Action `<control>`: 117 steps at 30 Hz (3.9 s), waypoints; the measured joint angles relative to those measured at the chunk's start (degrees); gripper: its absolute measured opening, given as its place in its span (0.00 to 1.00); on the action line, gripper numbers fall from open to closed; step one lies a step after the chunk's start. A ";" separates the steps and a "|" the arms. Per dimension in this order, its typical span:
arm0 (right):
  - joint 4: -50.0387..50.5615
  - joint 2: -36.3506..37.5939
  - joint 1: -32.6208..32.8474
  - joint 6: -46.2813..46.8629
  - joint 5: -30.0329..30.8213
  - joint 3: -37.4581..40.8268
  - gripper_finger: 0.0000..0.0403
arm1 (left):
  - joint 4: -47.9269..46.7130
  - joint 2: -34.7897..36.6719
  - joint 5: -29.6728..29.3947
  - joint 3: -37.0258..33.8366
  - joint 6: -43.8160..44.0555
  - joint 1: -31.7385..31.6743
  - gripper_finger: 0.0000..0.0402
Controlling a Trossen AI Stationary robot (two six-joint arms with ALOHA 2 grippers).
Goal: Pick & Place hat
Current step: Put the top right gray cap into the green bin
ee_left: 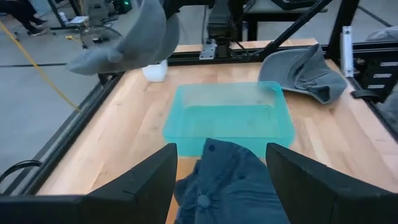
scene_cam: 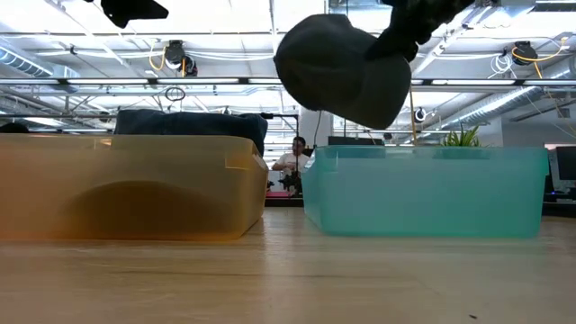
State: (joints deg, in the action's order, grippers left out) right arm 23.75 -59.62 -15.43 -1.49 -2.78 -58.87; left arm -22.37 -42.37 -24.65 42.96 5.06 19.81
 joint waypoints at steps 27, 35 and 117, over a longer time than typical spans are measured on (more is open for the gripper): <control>-40.00 11.48 1.67 9.94 -23.08 26.59 0.00 | 5.77 -0.16 -1.34 0.00 -9.17 -0.02 0.64; -60.30 10.14 1.65 13.72 -26.19 33.27 0.00 | 5.72 -2.78 -1.24 1.74 -15.79 -0.64 0.64; -59.50 10.06 7.31 12.78 -28.85 34.79 0.00 | -1.05 -49.55 9.77 49.66 -27.58 -5.26 0.04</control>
State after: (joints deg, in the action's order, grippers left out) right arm -35.75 -49.56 -8.12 11.29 -31.64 -24.08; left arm -23.42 -91.92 -14.87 92.62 -22.52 14.55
